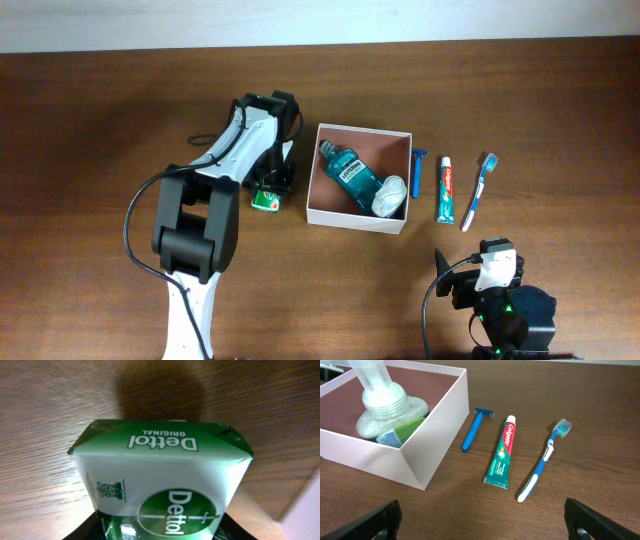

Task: Pack container
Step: 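Grasp the green soap box and place it into the box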

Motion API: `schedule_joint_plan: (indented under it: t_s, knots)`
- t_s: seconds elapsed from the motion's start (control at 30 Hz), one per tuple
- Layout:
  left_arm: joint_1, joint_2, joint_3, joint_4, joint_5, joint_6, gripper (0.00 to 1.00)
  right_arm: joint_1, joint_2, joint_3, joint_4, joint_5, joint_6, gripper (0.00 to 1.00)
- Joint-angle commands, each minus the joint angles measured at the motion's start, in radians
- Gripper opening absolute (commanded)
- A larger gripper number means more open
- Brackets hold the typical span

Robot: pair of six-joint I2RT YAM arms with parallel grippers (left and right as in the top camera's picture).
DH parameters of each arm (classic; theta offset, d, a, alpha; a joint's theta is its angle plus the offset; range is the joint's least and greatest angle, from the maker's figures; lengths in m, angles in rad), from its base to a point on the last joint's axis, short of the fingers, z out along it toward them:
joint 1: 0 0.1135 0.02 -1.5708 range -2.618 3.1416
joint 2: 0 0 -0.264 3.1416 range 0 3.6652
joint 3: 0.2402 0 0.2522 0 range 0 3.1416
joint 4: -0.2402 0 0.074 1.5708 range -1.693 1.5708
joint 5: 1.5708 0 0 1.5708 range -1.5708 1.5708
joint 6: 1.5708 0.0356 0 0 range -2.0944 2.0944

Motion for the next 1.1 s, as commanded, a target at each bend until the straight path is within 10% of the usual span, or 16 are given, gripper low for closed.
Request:
schedule_joint_plan:
  t_s: [0.0,0.63,1.07]
  knots:
    - [0.002,-0.121,0.125,-0.026,-0.003,-0.001,0.22,-0.008,-0.008,-0.006,0.000,-0.008,0.008,0.99]
    - [-0.231,-0.231,0.205,0.076,0.035,0.138,0.22,-0.008,-0.008,-0.006,0.000,-0.009,0.008,0.99]
    - [-0.252,-0.137,0.217,0.069,0.135,0.191,0.75,-0.008,-0.008,-0.006,-0.001,-0.008,0.008,0.99]
